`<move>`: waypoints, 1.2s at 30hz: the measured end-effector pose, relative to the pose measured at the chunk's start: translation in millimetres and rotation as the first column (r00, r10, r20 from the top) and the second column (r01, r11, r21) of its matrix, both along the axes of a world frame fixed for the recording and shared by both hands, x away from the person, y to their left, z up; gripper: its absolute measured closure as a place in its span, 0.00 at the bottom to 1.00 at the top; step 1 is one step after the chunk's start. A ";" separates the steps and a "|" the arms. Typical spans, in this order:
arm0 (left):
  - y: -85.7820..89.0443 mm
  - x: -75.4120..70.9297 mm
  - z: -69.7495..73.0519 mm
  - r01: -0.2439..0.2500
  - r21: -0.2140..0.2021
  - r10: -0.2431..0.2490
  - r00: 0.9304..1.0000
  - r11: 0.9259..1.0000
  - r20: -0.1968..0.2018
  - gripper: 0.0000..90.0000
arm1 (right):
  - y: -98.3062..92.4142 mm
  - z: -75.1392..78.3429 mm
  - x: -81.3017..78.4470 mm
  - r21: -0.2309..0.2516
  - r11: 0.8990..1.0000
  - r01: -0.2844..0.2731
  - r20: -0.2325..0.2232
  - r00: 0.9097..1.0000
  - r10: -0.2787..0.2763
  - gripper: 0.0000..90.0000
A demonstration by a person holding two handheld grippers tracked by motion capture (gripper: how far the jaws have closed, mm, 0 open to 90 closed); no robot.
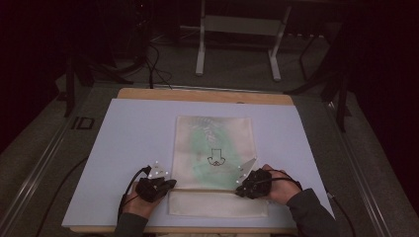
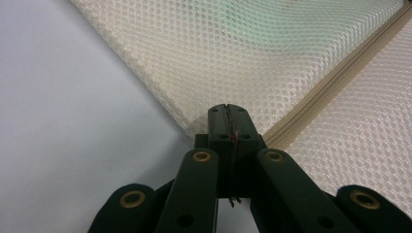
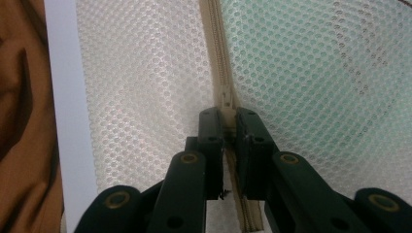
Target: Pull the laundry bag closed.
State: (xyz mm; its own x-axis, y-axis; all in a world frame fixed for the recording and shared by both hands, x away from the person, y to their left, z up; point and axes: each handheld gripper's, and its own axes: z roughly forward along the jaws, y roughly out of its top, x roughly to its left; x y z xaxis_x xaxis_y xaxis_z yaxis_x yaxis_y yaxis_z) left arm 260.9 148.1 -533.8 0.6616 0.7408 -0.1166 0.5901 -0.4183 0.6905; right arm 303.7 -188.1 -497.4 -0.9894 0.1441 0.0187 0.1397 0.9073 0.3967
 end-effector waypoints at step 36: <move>-0.3 0.0 0.0 0.001 0.003 -0.001 1.000 1.000 0.003 0.99 | -15.1 -1.0 -2.7 0.015 1.000 0.018 -0.005 1.000 -0.018 0.92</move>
State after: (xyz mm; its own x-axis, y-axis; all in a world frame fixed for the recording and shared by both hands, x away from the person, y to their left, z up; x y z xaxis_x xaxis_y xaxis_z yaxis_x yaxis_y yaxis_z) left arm 260.9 147.8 -533.7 0.6626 0.7405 -0.1122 0.5877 -0.4212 0.6908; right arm 300.9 -203.2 -498.4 -0.9865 0.1617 0.0253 0.1578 0.8987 0.4092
